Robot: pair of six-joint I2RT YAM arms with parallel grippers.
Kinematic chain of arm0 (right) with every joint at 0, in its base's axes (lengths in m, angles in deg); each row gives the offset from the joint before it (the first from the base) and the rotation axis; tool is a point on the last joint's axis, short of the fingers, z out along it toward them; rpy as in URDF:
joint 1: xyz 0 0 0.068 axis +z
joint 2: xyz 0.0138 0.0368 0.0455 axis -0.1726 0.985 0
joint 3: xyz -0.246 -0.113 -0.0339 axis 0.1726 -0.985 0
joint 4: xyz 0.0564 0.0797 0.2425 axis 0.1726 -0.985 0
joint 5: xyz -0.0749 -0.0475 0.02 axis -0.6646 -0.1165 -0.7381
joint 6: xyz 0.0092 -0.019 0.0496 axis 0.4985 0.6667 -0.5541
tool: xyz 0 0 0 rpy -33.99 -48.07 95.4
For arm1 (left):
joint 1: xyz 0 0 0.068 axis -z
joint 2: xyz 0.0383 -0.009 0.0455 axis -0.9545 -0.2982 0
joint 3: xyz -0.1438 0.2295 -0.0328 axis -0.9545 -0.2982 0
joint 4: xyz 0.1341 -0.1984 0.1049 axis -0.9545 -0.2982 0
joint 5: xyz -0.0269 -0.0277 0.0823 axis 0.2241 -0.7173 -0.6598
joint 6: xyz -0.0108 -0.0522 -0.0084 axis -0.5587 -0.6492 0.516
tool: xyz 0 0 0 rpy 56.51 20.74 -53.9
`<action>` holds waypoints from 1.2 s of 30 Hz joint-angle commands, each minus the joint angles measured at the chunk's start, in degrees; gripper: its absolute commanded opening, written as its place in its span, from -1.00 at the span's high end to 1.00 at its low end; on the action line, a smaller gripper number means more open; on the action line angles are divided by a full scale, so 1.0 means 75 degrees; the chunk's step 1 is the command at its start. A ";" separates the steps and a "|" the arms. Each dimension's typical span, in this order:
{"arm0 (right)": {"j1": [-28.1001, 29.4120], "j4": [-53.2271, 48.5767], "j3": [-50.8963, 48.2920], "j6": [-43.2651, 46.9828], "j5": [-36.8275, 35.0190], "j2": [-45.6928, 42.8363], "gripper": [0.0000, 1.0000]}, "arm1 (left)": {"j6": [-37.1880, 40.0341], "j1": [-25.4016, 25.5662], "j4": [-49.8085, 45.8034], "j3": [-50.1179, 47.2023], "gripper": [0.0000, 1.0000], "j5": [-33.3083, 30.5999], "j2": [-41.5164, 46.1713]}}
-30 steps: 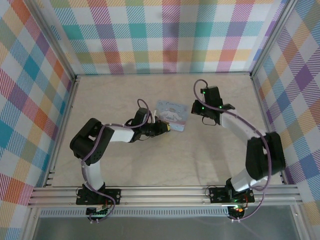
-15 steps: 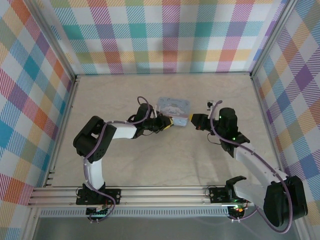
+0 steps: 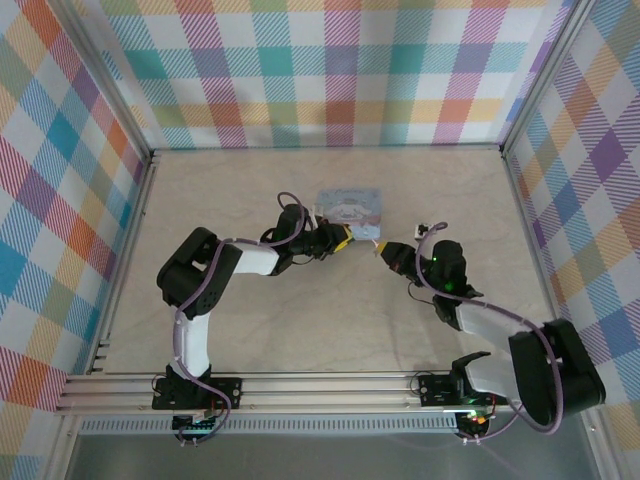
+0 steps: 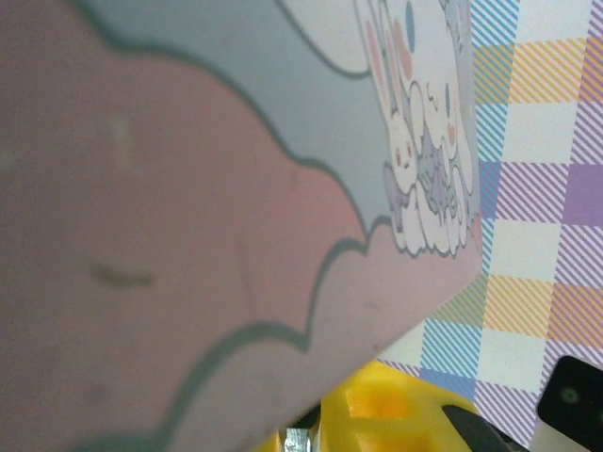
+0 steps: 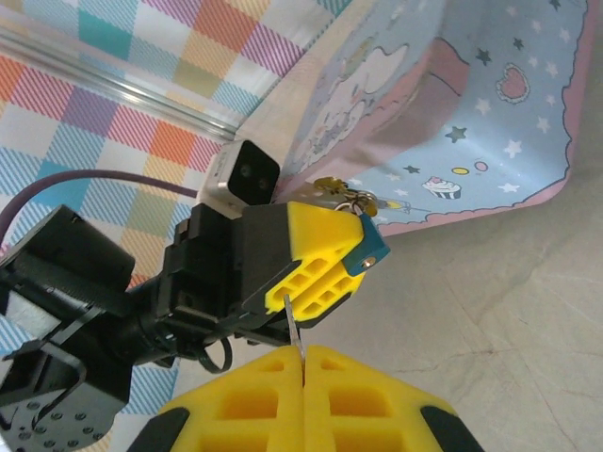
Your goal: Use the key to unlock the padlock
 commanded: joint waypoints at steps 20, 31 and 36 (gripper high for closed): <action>0.0516 0.3963 0.0323 -0.1546 -0.0111 0.3476 1.00 | -0.0512 0.0066 0.1327 0.0006 0.70 0.0196 -0.0143; 0.0537 0.4349 0.0480 -0.1695 -0.0117 0.3926 1.00 | -0.0583 0.0089 0.1487 -0.0090 0.70 0.0220 -0.0155; 0.0543 0.4505 0.0510 -0.1755 -0.0105 0.4006 1.00 | -0.0574 0.0110 0.1527 -0.0123 0.70 0.0208 -0.0177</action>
